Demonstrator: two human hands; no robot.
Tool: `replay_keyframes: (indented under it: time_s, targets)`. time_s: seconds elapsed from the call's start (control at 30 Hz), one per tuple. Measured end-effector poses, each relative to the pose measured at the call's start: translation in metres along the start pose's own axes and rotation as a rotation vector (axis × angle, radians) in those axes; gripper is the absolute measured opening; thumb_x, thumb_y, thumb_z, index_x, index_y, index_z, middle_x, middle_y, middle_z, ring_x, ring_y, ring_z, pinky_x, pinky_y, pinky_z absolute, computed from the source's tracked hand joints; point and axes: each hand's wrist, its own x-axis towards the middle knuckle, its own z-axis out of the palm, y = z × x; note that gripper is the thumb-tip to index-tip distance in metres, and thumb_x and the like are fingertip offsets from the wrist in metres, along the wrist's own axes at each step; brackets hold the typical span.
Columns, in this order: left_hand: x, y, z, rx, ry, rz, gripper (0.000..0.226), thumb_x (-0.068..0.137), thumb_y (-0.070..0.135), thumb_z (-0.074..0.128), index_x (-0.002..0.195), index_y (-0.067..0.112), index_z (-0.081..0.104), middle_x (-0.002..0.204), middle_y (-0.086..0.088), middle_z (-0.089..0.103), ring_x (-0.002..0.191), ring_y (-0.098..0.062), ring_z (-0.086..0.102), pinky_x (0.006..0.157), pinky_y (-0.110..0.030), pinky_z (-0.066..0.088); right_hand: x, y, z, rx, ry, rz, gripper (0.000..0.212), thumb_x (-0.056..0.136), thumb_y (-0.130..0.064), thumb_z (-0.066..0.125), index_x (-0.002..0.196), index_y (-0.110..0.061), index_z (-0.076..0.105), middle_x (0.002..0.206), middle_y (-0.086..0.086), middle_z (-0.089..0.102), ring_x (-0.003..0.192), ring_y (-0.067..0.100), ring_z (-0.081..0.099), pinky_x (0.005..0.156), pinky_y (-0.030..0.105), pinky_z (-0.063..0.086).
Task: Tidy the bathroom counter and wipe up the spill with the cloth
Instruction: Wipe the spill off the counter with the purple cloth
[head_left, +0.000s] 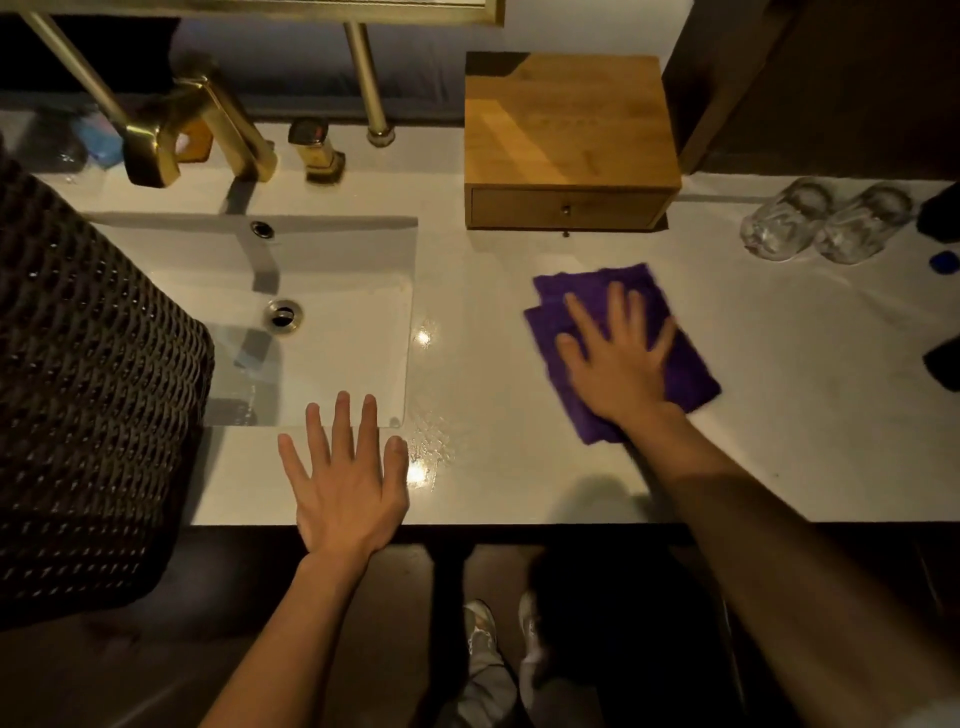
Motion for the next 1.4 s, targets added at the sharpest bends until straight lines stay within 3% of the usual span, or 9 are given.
replay_keyframes:
  time_s: [0.13, 0.27, 0.37, 0.53, 0.73, 0.87, 1.03, 1.2, 1.4]
  targets:
    - [0.001, -0.002, -0.001, -0.002, 0.007, 0.012, 0.069, 0.099, 0.056, 0.004, 0.16, 0.027, 0.012, 0.17, -0.001, 0.006, 0.157, -0.027, -0.007, 0.123, -0.06, -0.003, -0.05, -0.069, 0.024, -0.063, -0.023, -0.376, 0.058, 0.1, -0.061, 0.018, 0.156, -0.047, 0.011, 0.169, 0.01, 0.0, 0.155, 0.033, -0.004, 0.116, 0.069, -0.006]
    - [-0.001, -0.003, 0.0, 0.018, -0.005, 0.027, 0.071, 0.098, 0.06, 0.0, 0.161, 0.029, 0.005, 0.17, -0.001, -0.002, 0.156, -0.027, -0.011, 0.123, -0.06, -0.004, -0.108, -0.028, 0.038, -0.1, -0.059, -0.541, 0.059, 0.1, -0.063, 0.021, 0.155, -0.048, 0.011, 0.169, 0.008, 0.004, 0.156, 0.03, 0.002, 0.118, 0.066, -0.001]
    - [-0.002, -0.003, -0.001, 0.038, -0.023, 0.029, 0.072, 0.096, 0.065, -0.001, 0.16, 0.031, 0.002, 0.17, 0.0, -0.005, 0.155, -0.027, -0.015, 0.123, -0.06, -0.007, -0.123, 0.05, 0.034, -0.103, -0.01, -0.372, 0.06, 0.095, -0.062, 0.033, 0.153, -0.05, 0.021, 0.167, 0.006, 0.016, 0.154, 0.029, 0.016, 0.119, 0.065, 0.008]
    - [-0.004, 0.0, -0.003, 0.032, -0.019, 0.017, 0.072, 0.097, 0.066, 0.004, 0.16, 0.031, 0.004, 0.17, -0.002, -0.003, 0.155, -0.028, -0.015, 0.123, -0.059, -0.009, -0.096, 0.152, 0.003, -0.037, -0.01, 0.087, 0.063, 0.094, -0.066, 0.022, 0.154, -0.05, 0.015, 0.169, 0.007, 0.007, 0.156, 0.027, 0.005, 0.12, 0.064, -0.001]
    - [-0.006, 0.003, -0.003, -0.04, 0.0, 0.001, 0.064, 0.102, 0.057, 0.011, 0.159, 0.03, 0.016, 0.17, -0.003, 0.003, 0.157, -0.027, -0.007, 0.123, -0.061, -0.001, -0.011, 0.115, -0.009, 0.088, 0.019, 0.377, 0.067, 0.094, -0.066, 0.009, 0.157, -0.044, -0.001, 0.168, 0.012, -0.009, 0.154, 0.034, -0.012, 0.114, 0.072, -0.008]
    - [-0.013, 0.015, -0.005, -0.134, 0.064, -0.007, 0.06, 0.103, 0.048, 0.014, 0.155, 0.022, 0.031, 0.168, -0.006, 0.017, 0.156, -0.027, 0.008, 0.124, -0.058, 0.01, 0.022, 0.041, -0.006, 0.009, 0.02, 0.109, 0.065, 0.097, -0.062, 0.011, 0.158, -0.04, 0.002, 0.168, 0.016, -0.002, 0.154, 0.039, -0.007, 0.113, 0.074, -0.005]
    - [-0.024, 0.039, -0.005, -0.23, 0.117, -0.01, 0.061, 0.104, 0.048, 0.014, 0.157, 0.02, 0.027, 0.169, -0.003, 0.014, 0.157, -0.019, 0.004, 0.126, -0.052, 0.009, 0.006, -0.047, 0.006, -0.018, -0.029, -0.355, 0.063, 0.099, -0.06, 0.016, 0.158, -0.04, 0.011, 0.168, 0.015, -0.001, 0.154, 0.038, -0.005, 0.115, 0.07, -0.007]
    - [-0.018, 0.081, -0.002, -0.254, 0.134, 0.046, 0.063, 0.103, 0.048, 0.02, 0.159, 0.019, 0.021, 0.17, -0.005, 0.01, 0.157, -0.02, 0.002, 0.126, -0.053, 0.006, -0.049, -0.009, 0.019, 0.021, -0.087, -0.676, 0.059, 0.099, -0.06, 0.026, 0.156, -0.044, 0.019, 0.169, 0.009, 0.005, 0.155, 0.031, 0.0, 0.119, 0.062, -0.006]
    - [-0.027, 0.112, 0.017, -0.15, 0.0, 0.138, 0.064, 0.101, 0.056, 0.01, 0.16, 0.03, 0.007, 0.17, 0.005, -0.003, 0.156, -0.013, -0.011, 0.126, -0.054, -0.003, -0.054, 0.138, -0.002, 0.026, 0.039, -0.191, 0.063, 0.097, -0.065, 0.027, 0.156, -0.044, 0.019, 0.168, 0.01, 0.009, 0.155, 0.032, 0.006, 0.121, 0.063, -0.001]
